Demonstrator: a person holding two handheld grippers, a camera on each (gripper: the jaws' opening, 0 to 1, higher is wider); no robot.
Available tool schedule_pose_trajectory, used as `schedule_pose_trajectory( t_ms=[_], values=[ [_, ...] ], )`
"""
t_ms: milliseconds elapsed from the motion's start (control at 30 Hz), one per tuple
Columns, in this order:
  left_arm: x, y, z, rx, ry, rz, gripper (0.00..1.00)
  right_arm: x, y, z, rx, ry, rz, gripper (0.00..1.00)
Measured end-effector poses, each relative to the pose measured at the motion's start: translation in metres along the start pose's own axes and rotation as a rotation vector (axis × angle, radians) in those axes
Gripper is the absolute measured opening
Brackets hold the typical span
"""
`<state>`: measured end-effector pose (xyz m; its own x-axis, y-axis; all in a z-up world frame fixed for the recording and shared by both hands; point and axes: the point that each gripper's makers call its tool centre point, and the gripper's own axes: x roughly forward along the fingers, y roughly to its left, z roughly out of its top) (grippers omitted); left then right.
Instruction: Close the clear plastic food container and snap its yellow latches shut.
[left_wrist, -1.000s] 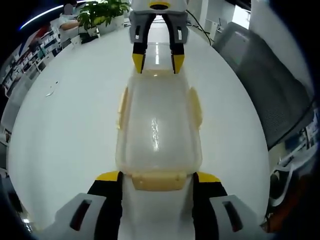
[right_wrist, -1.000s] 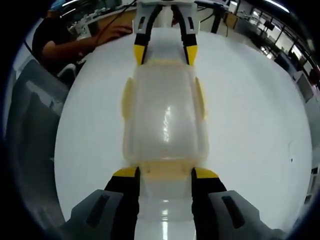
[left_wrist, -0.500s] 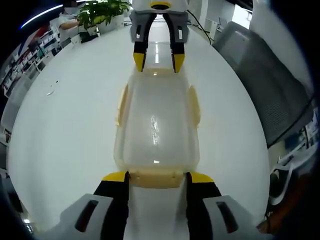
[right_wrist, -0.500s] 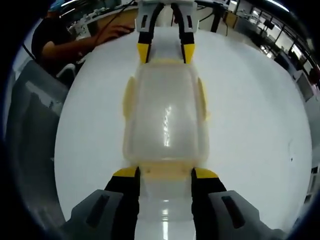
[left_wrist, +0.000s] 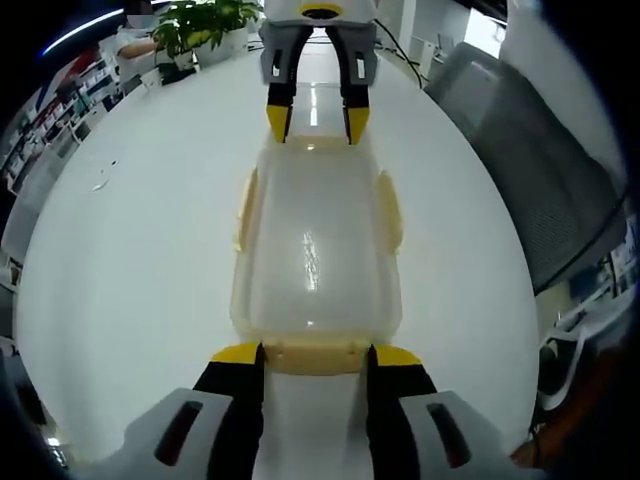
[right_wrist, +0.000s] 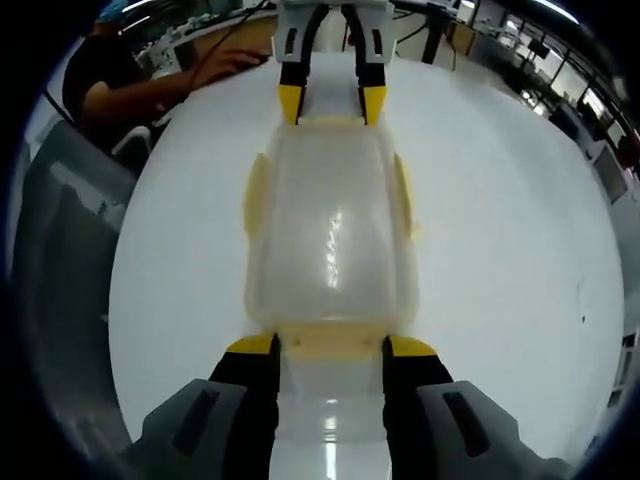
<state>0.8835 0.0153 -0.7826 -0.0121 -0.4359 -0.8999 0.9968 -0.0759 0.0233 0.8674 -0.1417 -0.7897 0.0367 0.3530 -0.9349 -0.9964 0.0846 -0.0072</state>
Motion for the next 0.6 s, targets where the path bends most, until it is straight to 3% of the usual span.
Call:
schedule_pose_trajectory(
  t_ms=[600],
  values=[
    [-0.0008, -0.0003, 0.0003, -0.022, -0.028, 0.001, 0.33, -0.0002, 0.0, -0.0004, -0.005, 0.007, 0.002, 0.36]
  ],
)
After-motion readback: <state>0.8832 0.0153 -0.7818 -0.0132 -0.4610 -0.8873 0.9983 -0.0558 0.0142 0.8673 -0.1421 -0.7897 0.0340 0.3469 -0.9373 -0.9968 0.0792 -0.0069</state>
